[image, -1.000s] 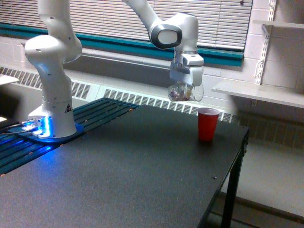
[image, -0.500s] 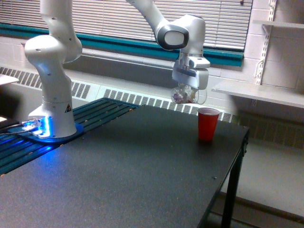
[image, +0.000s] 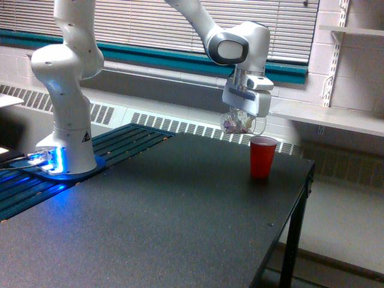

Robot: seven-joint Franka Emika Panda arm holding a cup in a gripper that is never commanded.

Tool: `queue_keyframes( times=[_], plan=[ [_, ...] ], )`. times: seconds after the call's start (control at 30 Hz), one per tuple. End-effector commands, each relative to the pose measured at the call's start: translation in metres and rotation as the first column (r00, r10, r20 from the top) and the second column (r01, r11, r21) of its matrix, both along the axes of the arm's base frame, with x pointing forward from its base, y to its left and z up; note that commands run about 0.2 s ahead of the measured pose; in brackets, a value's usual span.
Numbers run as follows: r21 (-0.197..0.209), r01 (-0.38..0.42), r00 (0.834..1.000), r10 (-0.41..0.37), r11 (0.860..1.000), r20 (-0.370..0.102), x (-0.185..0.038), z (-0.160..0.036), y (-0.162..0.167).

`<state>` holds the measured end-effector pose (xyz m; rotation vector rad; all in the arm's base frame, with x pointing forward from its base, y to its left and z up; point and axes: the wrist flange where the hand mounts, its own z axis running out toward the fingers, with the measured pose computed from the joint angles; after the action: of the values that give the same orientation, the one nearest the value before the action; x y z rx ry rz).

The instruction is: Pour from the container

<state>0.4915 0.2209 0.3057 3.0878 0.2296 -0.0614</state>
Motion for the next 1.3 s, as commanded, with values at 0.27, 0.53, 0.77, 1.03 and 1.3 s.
queue_keyframes(
  times=[0.27,0.53,0.77,1.03,1.3],
  plan=[
    [-0.026,-0.060,0.997,0.058,0.998,-0.040,0.001,0.014,0.016],
    [-0.035,-0.073,0.995,0.071,0.997,-0.064,0.007,0.018,0.016],
    [-0.045,-0.085,0.993,0.081,0.995,-0.088,0.013,0.018,0.011],
    [-0.045,-0.085,0.990,0.080,0.995,-0.112,0.021,0.014,0.012],
    [-0.041,-0.104,0.985,0.097,0.994,-0.143,0.022,0.011,0.018]
  ],
)
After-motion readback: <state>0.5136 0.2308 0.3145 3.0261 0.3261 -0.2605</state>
